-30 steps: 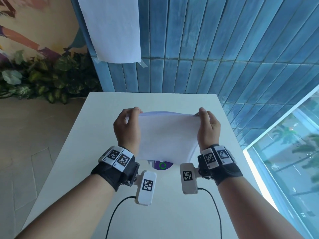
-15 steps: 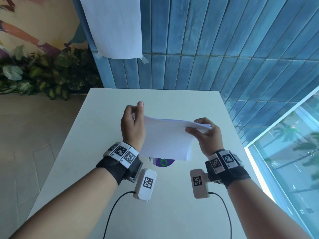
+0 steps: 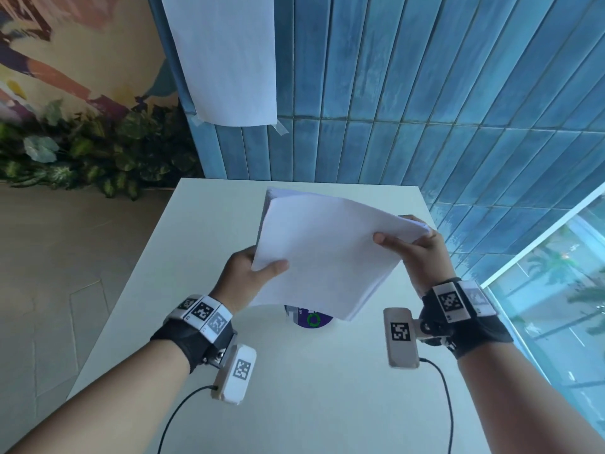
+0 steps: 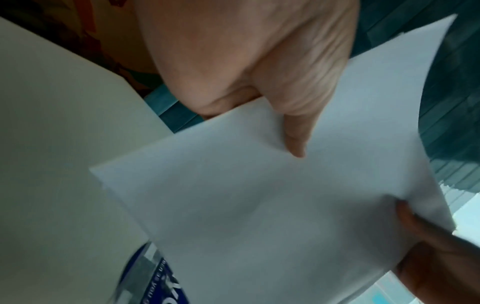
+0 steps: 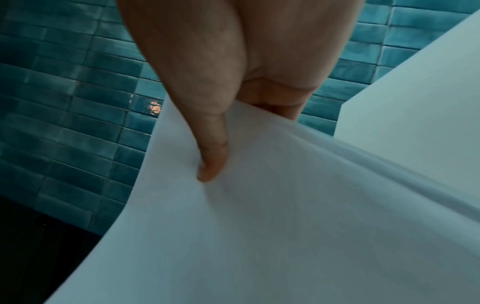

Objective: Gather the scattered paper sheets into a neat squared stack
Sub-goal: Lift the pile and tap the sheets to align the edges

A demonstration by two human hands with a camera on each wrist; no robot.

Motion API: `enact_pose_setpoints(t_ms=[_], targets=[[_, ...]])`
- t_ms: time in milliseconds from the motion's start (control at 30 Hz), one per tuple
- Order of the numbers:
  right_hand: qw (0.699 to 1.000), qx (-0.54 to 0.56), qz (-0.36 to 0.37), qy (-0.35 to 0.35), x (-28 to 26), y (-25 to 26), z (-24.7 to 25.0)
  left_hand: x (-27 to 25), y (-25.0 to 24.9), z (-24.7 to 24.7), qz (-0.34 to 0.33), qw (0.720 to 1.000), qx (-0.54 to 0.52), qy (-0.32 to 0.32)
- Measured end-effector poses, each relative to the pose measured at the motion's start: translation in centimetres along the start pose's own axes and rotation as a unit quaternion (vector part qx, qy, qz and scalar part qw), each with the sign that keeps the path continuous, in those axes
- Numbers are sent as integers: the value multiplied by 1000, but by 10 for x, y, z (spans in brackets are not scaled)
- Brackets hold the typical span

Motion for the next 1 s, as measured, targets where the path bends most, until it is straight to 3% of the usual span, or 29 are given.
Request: enact_pose_setpoints(t_ms=[67,167,300,400,533,700,867,1000], targets=[[999,7,-22,-36,-3,-14,11,-2,0,4,-6,1000,19,-22],[994,-9,-48,-100,-10,-34,29,-2,-12,13,-33,996,78,-2],[972,-171,-16,-162,-18,-34,38,1,-27,23,-46,989,138,34],[956,-275,60,-79,-21,-15,9,3,-33,19,-59,979,187,61],[955,-277,66,79,-15,-7,-37,5,-43,6,-77,949,288,103],[984,-167,14,67,-14,-13,-31,9,-57,3,-72,928,351,102],[992,-117,-15,35,-18,-28,-8,13,-37,13,-54,915,371,152],[997,-68,-44,7,-24,-36,16,14,-6,42,-30,936,318,145]])
Point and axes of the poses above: each hand's wrist, its own x-axis towards the middle knuckle, its own z-axis out of the back of the hand, y = z × x, the point moved 8 cm from there along x, towards the middle knuckle, and after that the axes turned 15 degrees about x, right-handed, at the moved point
